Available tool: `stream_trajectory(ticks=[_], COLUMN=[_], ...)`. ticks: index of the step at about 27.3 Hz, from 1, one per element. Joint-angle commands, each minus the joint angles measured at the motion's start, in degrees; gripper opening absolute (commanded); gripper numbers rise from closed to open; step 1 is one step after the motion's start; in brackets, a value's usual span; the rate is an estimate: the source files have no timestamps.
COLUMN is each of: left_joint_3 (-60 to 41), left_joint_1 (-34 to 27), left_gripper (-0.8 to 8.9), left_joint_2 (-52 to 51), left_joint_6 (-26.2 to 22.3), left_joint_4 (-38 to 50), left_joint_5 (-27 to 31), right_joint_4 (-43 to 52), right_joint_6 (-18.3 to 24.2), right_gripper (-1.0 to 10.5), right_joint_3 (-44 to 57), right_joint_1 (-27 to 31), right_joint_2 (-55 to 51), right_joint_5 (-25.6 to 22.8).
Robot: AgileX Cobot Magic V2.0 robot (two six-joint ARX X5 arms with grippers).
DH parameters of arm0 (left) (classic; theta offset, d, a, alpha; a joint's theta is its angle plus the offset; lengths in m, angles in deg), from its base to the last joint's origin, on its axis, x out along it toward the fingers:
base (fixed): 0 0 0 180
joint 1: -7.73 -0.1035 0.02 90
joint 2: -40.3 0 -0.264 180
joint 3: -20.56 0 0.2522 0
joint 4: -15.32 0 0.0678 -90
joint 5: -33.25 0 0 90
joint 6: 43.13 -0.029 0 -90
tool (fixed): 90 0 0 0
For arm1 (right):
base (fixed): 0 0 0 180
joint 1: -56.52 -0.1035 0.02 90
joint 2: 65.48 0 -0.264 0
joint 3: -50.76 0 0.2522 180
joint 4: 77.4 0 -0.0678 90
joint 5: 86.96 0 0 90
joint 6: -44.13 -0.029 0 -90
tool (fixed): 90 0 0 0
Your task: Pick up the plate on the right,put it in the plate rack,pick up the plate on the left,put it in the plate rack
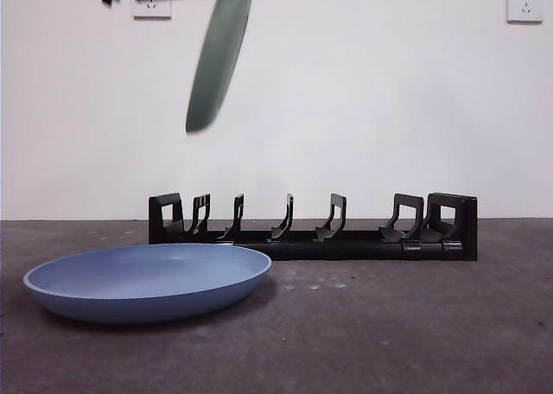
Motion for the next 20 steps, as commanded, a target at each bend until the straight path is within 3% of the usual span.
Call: stream_trajectory(ticks=[1,8,20], left_joint_3=[0.13,0.13,0.13], left_joint_1=[0.02,0.02,-2.16], left_gripper=[-0.08,-0.08,-0.08], left_joint_2=[2.86,9.03,15.34], left_joint_6=[2.82,7.98,9.01], left_joint_4=[3.08,11.65,13.03], left_joint_5=[0.33,-1.09,-1.51], right_joint_4=[-1.44,-1.46,-1.49], right_joint_6=[0.44,0.48,0.61], right_gripper=[3.2,3.2,3.2], right_joint_3=[0.26,1.31,1.38], right_joint_1=[-1.14,-5.35,-8.33], right_joint_2=[-0.68,-0.76,-0.74], right_joint_5=[0.02,0.00,-3.63])
